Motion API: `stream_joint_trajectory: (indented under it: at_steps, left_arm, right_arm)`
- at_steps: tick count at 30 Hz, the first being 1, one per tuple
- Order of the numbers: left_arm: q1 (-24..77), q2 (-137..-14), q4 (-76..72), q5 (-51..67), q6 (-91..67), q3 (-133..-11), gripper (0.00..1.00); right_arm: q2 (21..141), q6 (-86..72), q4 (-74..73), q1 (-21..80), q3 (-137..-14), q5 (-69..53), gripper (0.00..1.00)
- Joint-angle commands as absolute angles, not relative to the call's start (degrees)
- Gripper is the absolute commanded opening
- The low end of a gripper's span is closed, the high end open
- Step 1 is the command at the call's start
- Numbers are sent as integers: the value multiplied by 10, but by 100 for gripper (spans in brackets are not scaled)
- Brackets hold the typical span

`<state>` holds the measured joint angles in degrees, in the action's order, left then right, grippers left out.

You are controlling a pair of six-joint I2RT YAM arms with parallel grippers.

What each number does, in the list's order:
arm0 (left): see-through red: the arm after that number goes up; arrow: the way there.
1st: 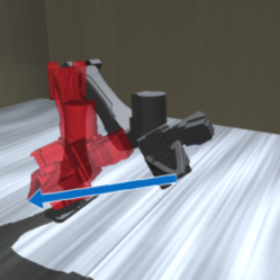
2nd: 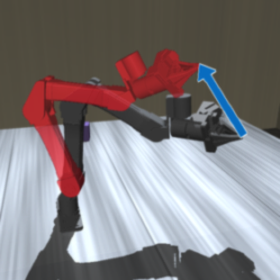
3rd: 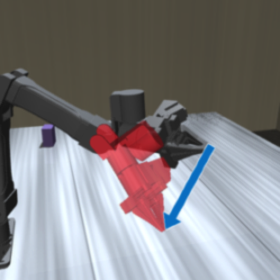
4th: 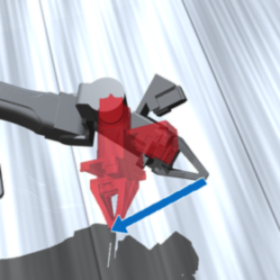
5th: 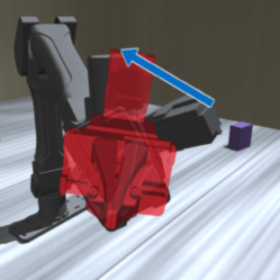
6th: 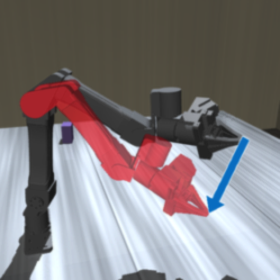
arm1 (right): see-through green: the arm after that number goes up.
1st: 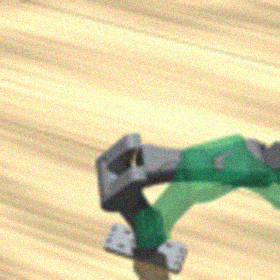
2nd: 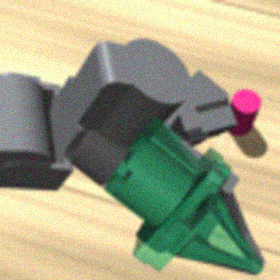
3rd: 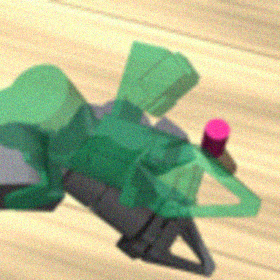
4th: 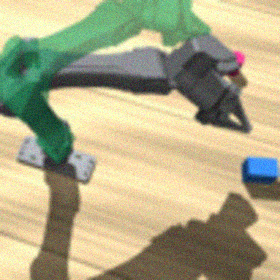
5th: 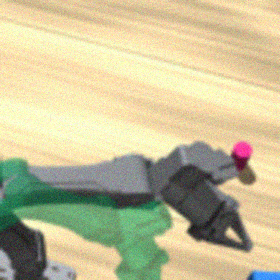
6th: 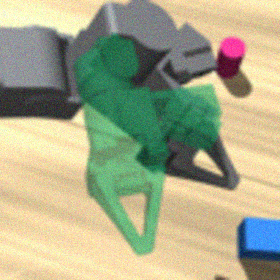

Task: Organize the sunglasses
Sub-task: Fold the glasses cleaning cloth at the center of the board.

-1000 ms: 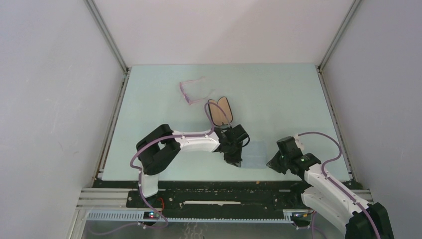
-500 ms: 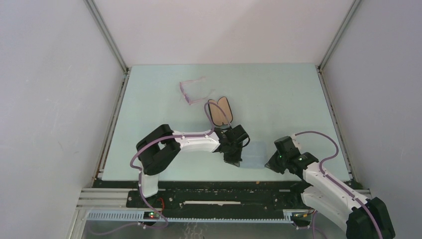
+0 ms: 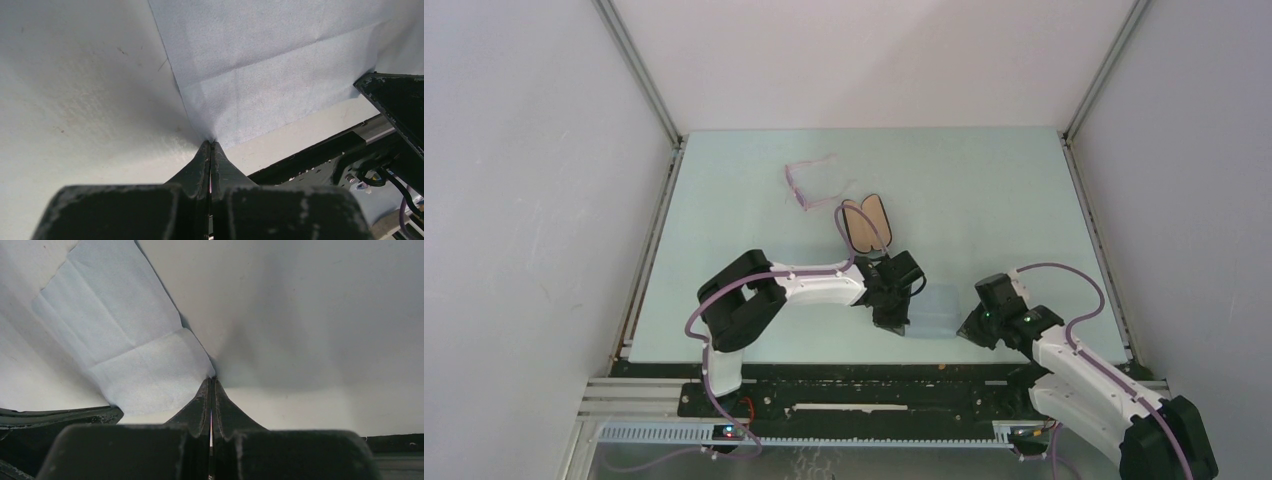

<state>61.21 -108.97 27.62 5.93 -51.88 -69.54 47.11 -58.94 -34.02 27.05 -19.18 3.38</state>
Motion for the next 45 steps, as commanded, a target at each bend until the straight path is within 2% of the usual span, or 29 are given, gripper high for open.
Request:
stream_joint_trajectory:
  at_steps: [1,45]
  left_arm:
    - [604,-1071,290,68,-502,-724,0]
    - [526,-1111,349,96,-437,-842,0]
  right_arm:
    - [494,-566,-331,266,-224,49,0]
    - [656,-520,-294,220,-355,29,0]
